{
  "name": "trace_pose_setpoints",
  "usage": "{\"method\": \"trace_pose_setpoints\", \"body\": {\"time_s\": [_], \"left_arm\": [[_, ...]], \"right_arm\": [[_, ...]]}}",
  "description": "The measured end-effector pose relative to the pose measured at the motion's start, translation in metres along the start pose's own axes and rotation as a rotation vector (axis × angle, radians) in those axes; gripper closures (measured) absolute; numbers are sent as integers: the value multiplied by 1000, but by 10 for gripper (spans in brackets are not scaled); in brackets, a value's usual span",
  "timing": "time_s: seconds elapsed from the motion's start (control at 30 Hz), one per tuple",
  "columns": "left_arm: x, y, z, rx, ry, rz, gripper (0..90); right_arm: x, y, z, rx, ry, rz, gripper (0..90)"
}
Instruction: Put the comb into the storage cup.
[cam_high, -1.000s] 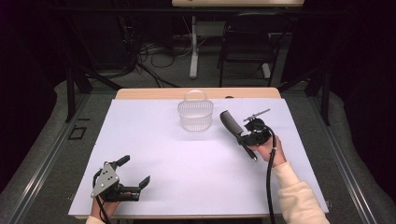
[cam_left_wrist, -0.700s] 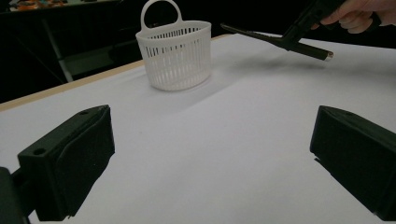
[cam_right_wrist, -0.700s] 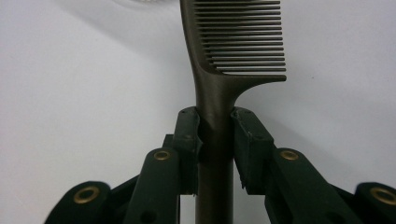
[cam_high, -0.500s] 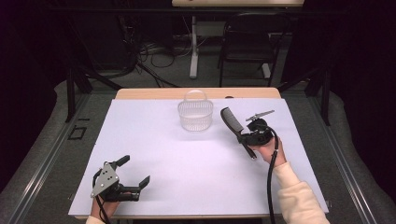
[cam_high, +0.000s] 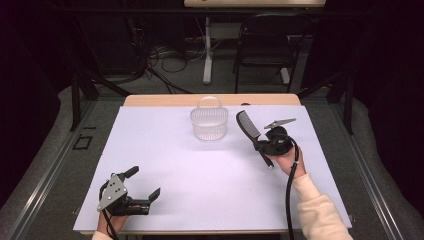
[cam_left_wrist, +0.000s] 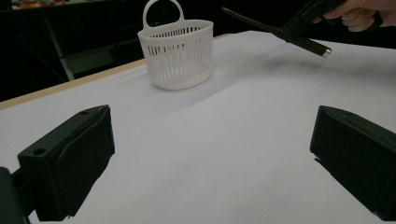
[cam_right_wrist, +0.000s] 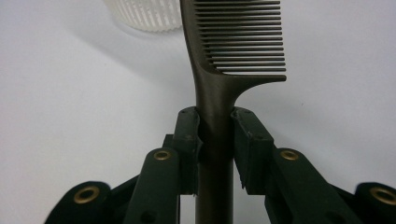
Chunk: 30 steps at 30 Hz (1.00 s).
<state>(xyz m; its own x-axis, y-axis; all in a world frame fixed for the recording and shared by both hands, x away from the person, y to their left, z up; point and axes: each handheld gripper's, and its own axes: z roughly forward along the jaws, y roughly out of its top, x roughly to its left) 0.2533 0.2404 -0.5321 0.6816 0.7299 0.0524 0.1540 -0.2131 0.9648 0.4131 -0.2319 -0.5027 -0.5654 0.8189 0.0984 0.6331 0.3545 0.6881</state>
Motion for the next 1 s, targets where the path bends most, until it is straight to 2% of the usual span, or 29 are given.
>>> {"method": "trace_pose_setpoints", "body": {"time_s": [0.27, 0.7, 1.0], "left_arm": [[-1, 0, 1, 3, -3, 2, 0], [-1, 0, 0, 2, -1, 4, 0], [-1, 0, 0, 3, -2, 6, 0]], "right_arm": [[0, 3, -7, -53, -2, -12, 725], [7, 8, -9, -103, -3, -40, 726], [8, 10, -11, -141, -3, -37, 725]]}}
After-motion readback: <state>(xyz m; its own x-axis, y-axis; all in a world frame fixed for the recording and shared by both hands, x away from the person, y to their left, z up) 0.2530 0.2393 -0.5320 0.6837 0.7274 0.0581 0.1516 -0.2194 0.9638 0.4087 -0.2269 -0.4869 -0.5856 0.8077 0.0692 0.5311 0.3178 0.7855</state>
